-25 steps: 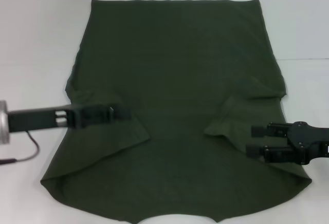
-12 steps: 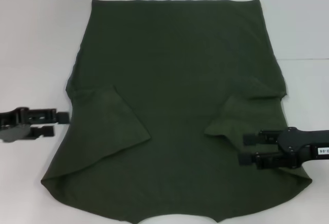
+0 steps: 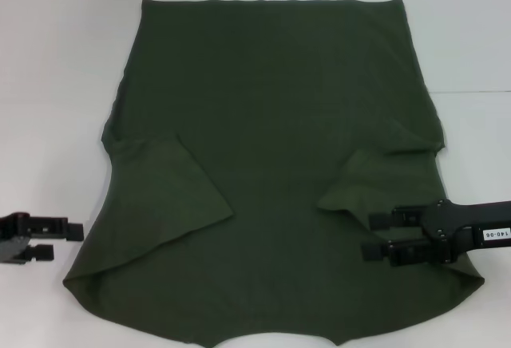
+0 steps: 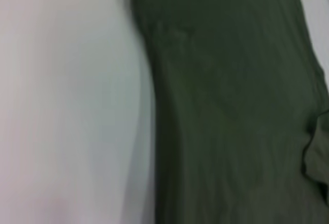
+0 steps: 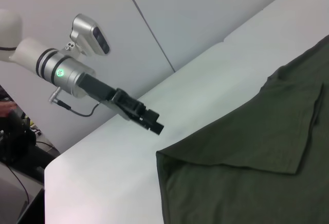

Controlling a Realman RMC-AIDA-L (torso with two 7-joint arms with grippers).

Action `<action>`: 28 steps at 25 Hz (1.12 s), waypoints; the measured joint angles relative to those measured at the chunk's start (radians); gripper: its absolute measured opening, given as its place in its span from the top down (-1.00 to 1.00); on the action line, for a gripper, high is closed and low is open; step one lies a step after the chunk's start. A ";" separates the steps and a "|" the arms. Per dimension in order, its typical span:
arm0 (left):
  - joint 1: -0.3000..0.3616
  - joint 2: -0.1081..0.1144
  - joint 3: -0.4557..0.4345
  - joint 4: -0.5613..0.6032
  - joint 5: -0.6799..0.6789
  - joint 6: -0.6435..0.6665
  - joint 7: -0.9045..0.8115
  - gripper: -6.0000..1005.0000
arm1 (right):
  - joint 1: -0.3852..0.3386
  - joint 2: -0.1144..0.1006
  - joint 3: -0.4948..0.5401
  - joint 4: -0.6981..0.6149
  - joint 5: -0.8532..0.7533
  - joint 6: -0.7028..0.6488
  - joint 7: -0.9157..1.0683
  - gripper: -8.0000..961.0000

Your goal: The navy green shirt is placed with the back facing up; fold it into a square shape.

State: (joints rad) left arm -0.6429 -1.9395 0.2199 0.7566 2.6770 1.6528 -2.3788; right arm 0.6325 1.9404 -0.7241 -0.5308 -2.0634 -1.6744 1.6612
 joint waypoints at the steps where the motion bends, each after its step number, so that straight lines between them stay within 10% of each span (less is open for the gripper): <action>1: 0.002 -0.001 0.000 -0.001 0.008 0.000 -0.001 -0.59 | 0.000 0.000 0.000 0.000 0.000 0.001 0.000 -0.77; 28: 0.015 -0.018 0.032 -0.124 0.038 -0.109 0.002 -0.59 | 0.001 0.012 -0.011 0.012 0.000 0.019 -0.021 -0.77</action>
State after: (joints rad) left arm -0.6278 -1.9574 0.2519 0.6328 2.7146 1.5436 -2.3772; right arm 0.6336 1.9526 -0.7348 -0.5193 -2.0630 -1.6559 1.6405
